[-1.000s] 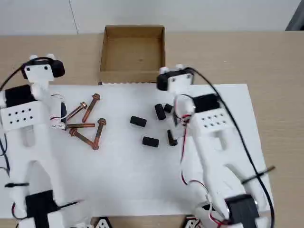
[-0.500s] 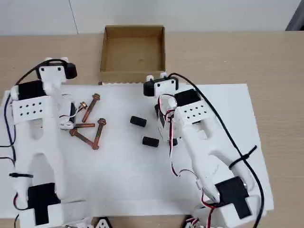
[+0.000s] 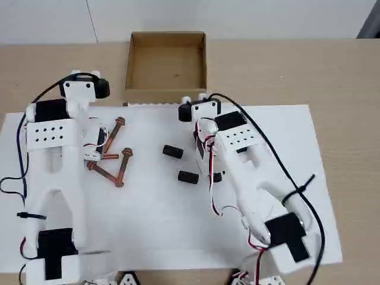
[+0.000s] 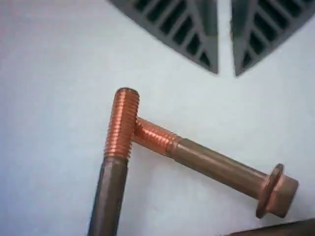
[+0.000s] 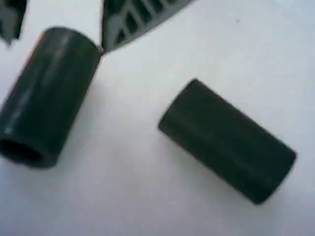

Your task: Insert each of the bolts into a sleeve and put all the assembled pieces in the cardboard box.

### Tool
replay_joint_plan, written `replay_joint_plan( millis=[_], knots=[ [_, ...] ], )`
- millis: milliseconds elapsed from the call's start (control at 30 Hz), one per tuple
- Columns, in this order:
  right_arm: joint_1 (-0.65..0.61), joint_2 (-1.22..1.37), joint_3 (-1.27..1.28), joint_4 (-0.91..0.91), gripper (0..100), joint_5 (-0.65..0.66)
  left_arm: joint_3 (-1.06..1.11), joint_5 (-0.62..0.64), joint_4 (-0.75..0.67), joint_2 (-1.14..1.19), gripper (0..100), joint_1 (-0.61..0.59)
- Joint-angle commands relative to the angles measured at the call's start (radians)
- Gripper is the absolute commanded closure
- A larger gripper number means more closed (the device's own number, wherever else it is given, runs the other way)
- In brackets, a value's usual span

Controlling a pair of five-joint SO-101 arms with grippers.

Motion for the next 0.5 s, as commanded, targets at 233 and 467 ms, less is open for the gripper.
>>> replay_joint_plan(
  millis=[233, 467],
  knots=[
    [-0.007, 0.068, -0.044, -0.073, 88.7, -0.011, -0.035, -0.002, -0.005, -0.005, 99, 0.006],
    [-0.007, 0.13, -0.041, -0.084, 89.0, -0.014, -0.033, -0.002, -0.015, -0.005, 99, 0.006]
  ],
)
